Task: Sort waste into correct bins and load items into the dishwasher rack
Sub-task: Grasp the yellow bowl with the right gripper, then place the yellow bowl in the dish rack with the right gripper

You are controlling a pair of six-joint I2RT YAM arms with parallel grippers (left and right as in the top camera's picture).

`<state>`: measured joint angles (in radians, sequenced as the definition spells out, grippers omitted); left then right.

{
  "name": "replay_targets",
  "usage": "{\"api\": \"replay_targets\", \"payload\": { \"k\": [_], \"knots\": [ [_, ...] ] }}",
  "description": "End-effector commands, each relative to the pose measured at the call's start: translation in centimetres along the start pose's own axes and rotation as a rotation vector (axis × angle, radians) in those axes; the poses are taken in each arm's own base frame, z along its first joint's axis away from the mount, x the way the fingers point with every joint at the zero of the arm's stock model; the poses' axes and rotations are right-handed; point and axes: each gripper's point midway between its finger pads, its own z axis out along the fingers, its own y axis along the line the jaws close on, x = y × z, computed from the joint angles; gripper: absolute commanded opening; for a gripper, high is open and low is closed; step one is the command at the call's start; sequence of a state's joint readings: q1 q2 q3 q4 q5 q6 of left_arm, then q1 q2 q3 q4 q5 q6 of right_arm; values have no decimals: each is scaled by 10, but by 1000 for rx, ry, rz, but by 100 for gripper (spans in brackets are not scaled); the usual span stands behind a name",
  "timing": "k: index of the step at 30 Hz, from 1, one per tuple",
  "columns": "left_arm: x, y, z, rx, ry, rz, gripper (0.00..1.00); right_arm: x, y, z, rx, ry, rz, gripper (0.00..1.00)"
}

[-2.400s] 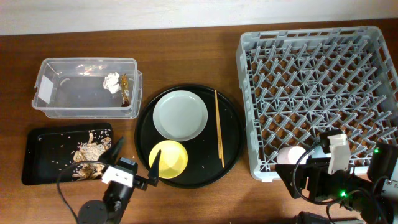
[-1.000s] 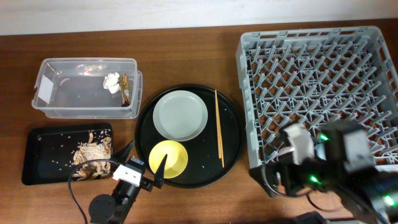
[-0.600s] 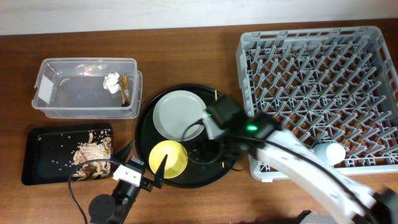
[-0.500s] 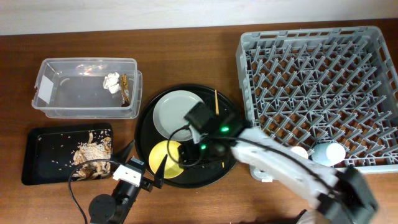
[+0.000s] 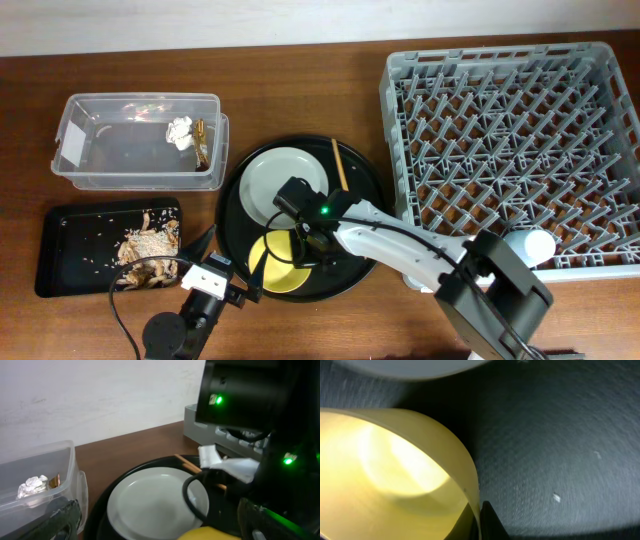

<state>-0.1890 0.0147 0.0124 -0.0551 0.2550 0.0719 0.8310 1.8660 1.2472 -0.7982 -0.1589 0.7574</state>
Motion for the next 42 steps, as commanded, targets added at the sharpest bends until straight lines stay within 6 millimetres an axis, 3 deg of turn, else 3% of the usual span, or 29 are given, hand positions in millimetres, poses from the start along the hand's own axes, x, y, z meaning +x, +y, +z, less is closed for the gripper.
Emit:
{"api": "replay_targets", "payload": {
  "k": [1, 6, 9, 10, 13, 18, 20, 23, 25, 27, 29, 33, 36, 39, 42],
  "knots": [
    [1, -1, 0, 9, -1, 12, 99, -21, -26, -52, 123, -217, -10, 4],
    [1, -1, 0, 9, -1, 12, 99, -36, -91, -172, 363, -609, 41, 4],
    [1, -1, 0, 9, -1, 12, 99, -34, -161, -251, 594, -836, 166, 4],
    [1, -1, 0, 9, -1, 12, 99, -32, -182, -268, 659, -874, 216, 4],
    [1, -1, 0, 9, -1, 12, 99, -28, -232, -293, 808, -889, 333, 4],
    [1, -1, 0, 9, -1, 12, 99, -37, -293, -293, 923, -835, 543, 4],
    [1, -1, 0, 9, -1, 12, 99, -52, -310, -285, 977, -780, 528, 4],
    [1, -1, 0, 9, -1, 12, 99, -75, -322, -277, 1071, -737, 451, 4],
    [1, -1, 0, 9, -1, 12, 99, -89, -335, -290, 1303, -736, 407, 4],
    [1, -1, 0, 9, -1, 12, 99, -98, -338, -290, 1372, -717, 376, 4],
    [1, -1, 0, 9, -1, 12, 99, -113, -342, -275, 1411, -642, 295, 4],
    [1, -1, 0, 9, -1, 12, 99, -123, -360, -245, 1458, -495, 213, 4],
    [1, -1, 0, 9, -1, 12, 99, -129, -357, -227, 1427, -467, 174, 4],
    [1, -1, 0, 9, -1, 12, 99, -138, -332, -192, 1249, -438, 64, 5],
    [1, -1, 0, 9, -1, 12, 99, -134, -314, -171, 1145, -388, -8, 20]
  ]
}}
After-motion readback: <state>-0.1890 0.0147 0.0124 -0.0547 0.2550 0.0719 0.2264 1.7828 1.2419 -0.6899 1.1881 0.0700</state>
